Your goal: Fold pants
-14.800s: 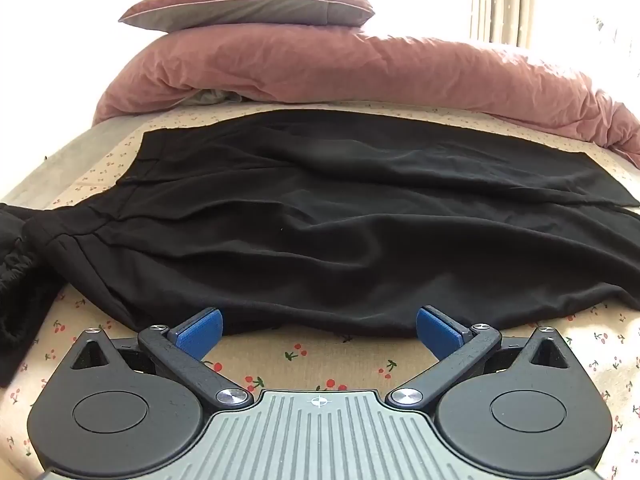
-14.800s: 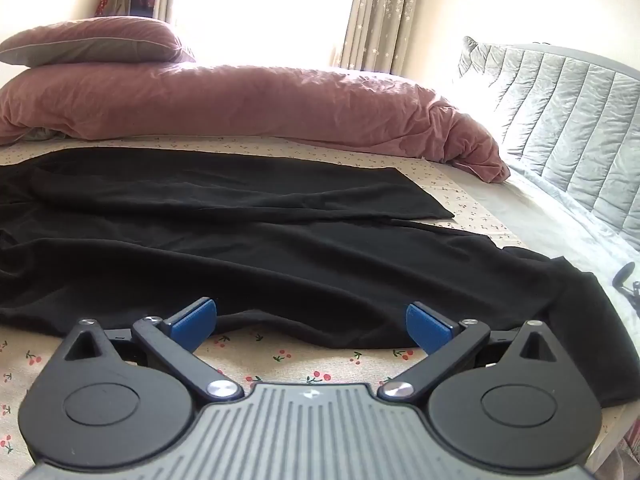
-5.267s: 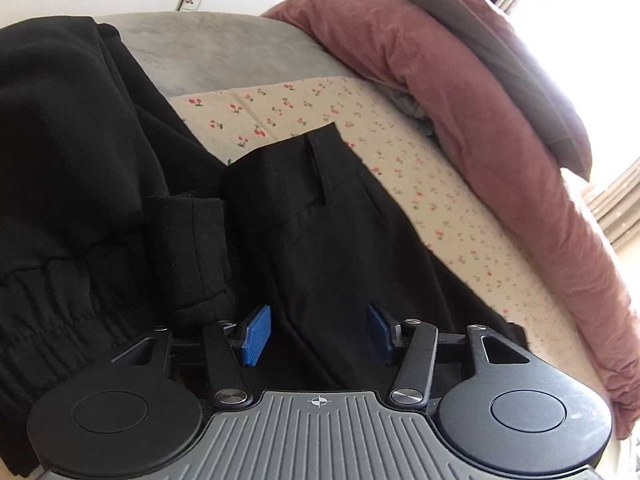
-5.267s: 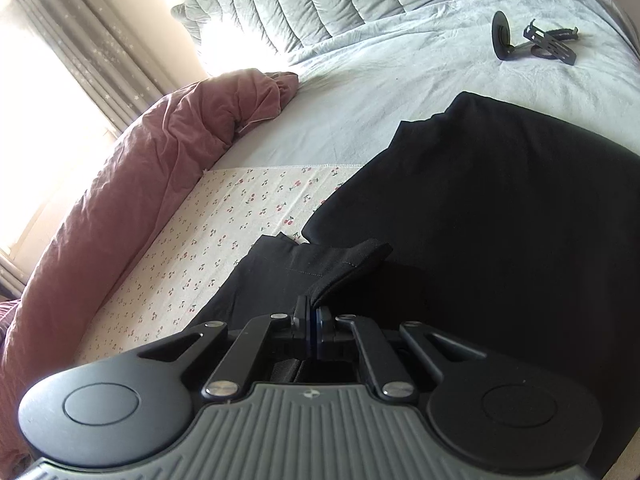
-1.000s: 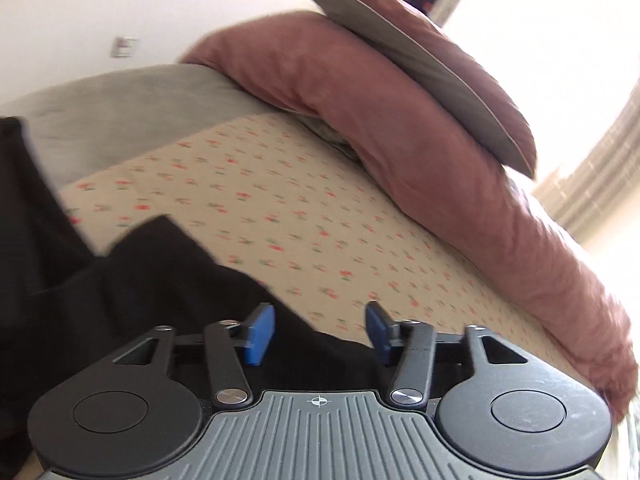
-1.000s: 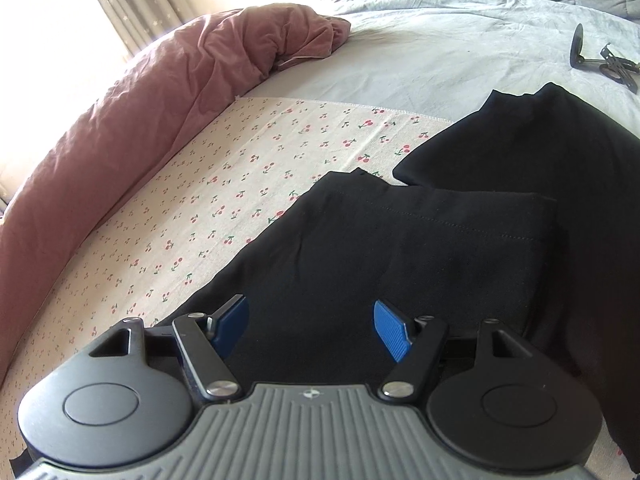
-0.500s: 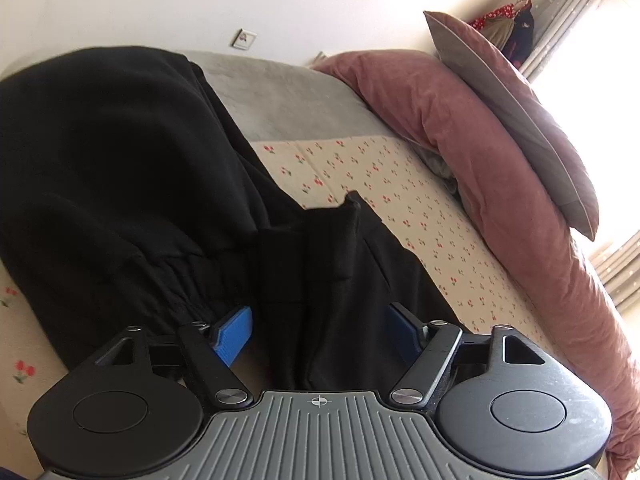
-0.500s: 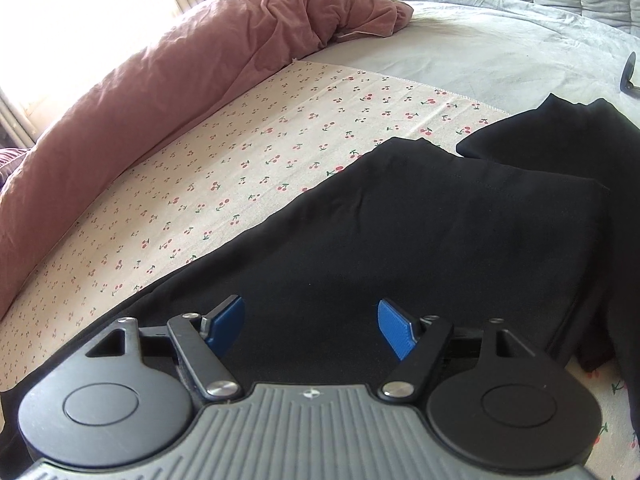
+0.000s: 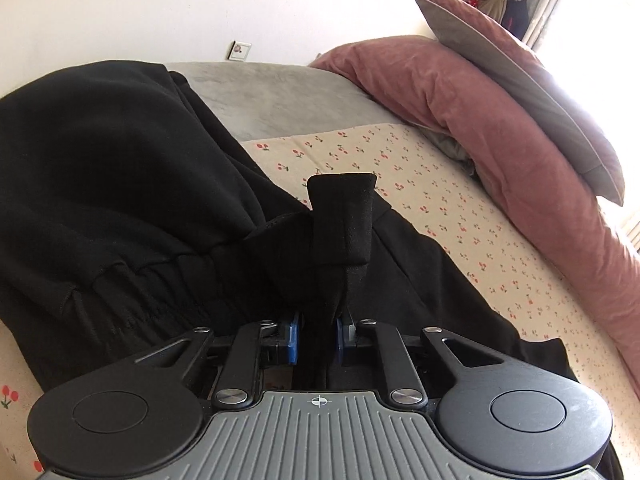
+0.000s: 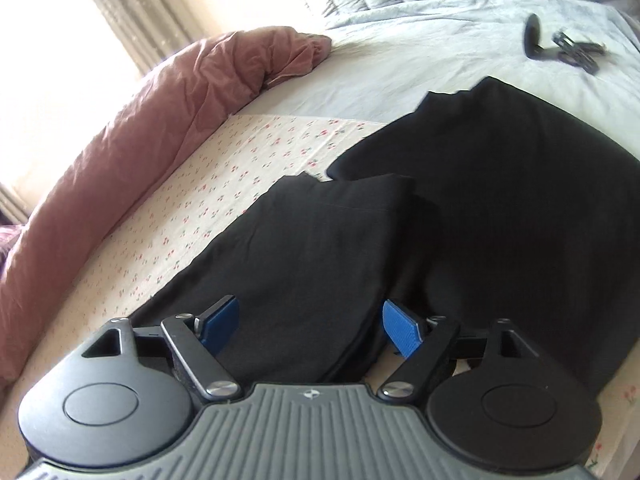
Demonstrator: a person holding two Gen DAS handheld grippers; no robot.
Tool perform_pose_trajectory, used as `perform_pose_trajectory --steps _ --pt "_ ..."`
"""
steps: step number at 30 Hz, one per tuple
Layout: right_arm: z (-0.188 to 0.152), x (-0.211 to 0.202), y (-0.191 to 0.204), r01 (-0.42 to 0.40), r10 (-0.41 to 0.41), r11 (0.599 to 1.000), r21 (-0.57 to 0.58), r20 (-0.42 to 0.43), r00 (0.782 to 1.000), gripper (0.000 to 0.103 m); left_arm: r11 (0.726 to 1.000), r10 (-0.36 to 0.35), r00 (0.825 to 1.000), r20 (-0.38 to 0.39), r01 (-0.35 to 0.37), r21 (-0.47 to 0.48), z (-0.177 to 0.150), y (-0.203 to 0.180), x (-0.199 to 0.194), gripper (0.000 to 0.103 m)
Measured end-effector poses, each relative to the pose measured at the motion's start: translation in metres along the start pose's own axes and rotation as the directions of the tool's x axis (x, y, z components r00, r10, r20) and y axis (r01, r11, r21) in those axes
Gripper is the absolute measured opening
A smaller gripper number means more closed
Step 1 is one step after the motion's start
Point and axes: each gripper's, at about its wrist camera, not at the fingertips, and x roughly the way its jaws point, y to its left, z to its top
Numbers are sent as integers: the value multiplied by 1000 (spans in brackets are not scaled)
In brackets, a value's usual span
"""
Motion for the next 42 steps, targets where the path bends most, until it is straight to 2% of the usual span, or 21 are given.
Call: perform_pose_trajectory --steps 2,5,8,11,14,16,17,18,19,21,23,25,30,36,39,42 --pt "-8 -11 -27 -18 18 995 96 -1 1000 81 1000 -13 1000 -7 13 -19 -1 3 0 15" --pt "-19 -2 -44 -53 63 986 156 -61 996 81 1000 -15 1000 -21 15 -13 -3 2 3 17" --pt "-16 18 -32 -30 35 997 74 -69 997 82 1000 -14 999 -43 14 -15 -2 2 9 19" --pt "-10 33 -23 -12 16 998 54 -68 998 89 999 -24 998 -50 22 -31 0 5 11 19" --pt "-8 41 -11 9 -9 1000 13 -51 999 88 999 -22 998 -53 21 -30 0 5 14 17" --pt "-6 44 -5 21 -21 1000 -16 -50 999 83 999 -27 998 -52 26 -31 1 5 15 15" --pt "-5 45 -6 13 -14 1000 -17 -49 999 70 999 -30 998 -50 28 -27 1 5 14 15" --pt "-3 47 -8 -25 25 1000 -10 -52 998 47 999 -35 998 -52 33 -30 2 6 15 15" --pt "-2 49 -10 -49 50 999 13 -70 996 38 999 -39 998 -54 37 -34 3 7 15 15" --pt "0 56 -12 -47 52 997 56 -87 995 17 998 -46 997 -61 43 -45 5 8 17 14" --pt "1 59 -12 -46 52 997 67 -81 995 3 997 -55 996 -66 51 -52 7 10 17 11" --pt "1 47 -12 -90 93 992 86 -31 995 2 994 -83 995 -63 79 -74 10 13 12 9" --pt "6 17 27 -126 129 991 -36 83 988 1 985 -138 990 -34 133 -113 23 16 4 8" --pt "31 0 61 -199 206 978 -64 127 970 1 961 -195 980 -49 180 -212 30 27 5 7" --pt "43 -6 71 -207 216 975 -80 127 968 0 949 -222 975 -30 209 -235 36 25 -1 7" --pt "52 -5 72 -249 254 967 -55 112 961 0 944 -239 971 -14 229 -238 42 19 -5 7"
